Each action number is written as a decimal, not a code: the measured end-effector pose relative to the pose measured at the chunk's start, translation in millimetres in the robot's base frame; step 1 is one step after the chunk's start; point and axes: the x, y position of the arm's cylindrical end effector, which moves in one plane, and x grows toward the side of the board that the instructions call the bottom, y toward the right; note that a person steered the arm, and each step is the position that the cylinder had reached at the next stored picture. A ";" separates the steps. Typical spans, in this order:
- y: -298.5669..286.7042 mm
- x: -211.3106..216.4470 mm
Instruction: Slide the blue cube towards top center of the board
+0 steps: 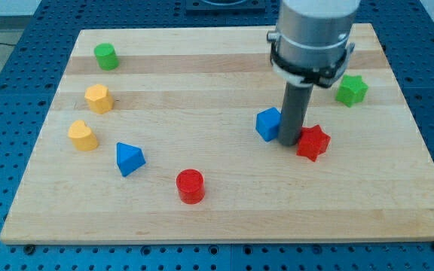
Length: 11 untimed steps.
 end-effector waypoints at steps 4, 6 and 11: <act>-91.7 19.4; -93.6 -62.5; -133.5 -68.9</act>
